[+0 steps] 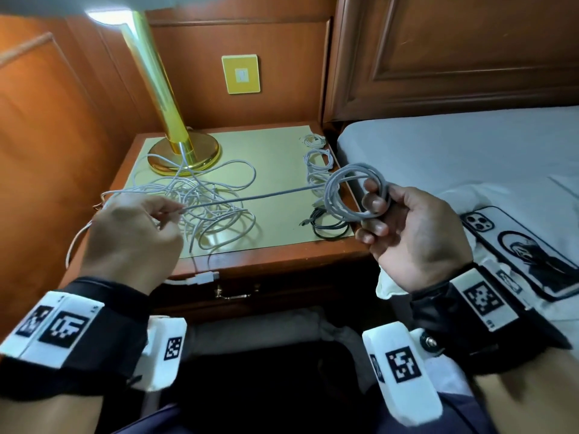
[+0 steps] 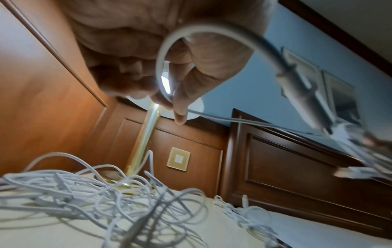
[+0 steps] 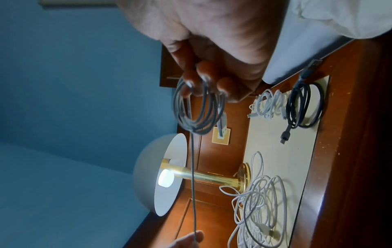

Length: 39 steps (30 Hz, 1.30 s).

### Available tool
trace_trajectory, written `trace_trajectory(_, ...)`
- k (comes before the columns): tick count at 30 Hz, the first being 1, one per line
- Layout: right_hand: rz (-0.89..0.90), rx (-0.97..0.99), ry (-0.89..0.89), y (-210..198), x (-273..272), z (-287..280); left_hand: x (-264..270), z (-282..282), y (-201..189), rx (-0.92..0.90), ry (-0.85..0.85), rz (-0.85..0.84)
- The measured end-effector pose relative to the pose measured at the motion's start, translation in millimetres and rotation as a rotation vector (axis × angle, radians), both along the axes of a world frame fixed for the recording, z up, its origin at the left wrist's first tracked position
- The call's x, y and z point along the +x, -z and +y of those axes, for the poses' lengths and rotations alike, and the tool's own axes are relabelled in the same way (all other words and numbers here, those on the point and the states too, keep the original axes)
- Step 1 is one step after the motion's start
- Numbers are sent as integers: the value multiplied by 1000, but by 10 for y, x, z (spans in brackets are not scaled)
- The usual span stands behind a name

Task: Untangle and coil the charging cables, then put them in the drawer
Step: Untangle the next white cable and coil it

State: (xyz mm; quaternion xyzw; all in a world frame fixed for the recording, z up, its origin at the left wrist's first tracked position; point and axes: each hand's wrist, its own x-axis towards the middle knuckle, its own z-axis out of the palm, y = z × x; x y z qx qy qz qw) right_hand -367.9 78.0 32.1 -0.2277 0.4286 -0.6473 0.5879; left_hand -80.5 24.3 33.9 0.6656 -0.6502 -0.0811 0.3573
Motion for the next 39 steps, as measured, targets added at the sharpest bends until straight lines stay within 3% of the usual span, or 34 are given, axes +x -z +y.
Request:
trace_trajectory(4,36,-14,-118,3,79,24,172,-64,5,-54,-57,19)
trace_trajectory(7,62,-20,-111,21,114,0,155,-12,51,-85,-2,-1)
trace_trajectory(14,141,-108,-14,48,150,-2,2,98,63,-195,384,-260)
trace_trajectory(16,305,-144,32,70,162,6,-55,124,52,-163,504,-259)
trace_trajectory(21,945,-296,55,157,192,46,-170,184,64,-138,745,-125)
trace_trajectory(26,1232,-342,-23,282,322,39,-271,246,43,-160,774,10)
trace_trajectory(28,1211,-325,-120,314,389,51,-331,279,40,-149,795,49)
trace_trajectory(31,1029,-296,-255,267,479,96,-404,312,42,-154,803,82)
trace_trajectory(39,874,-276,-244,221,493,61,-392,281,17,-221,701,142)
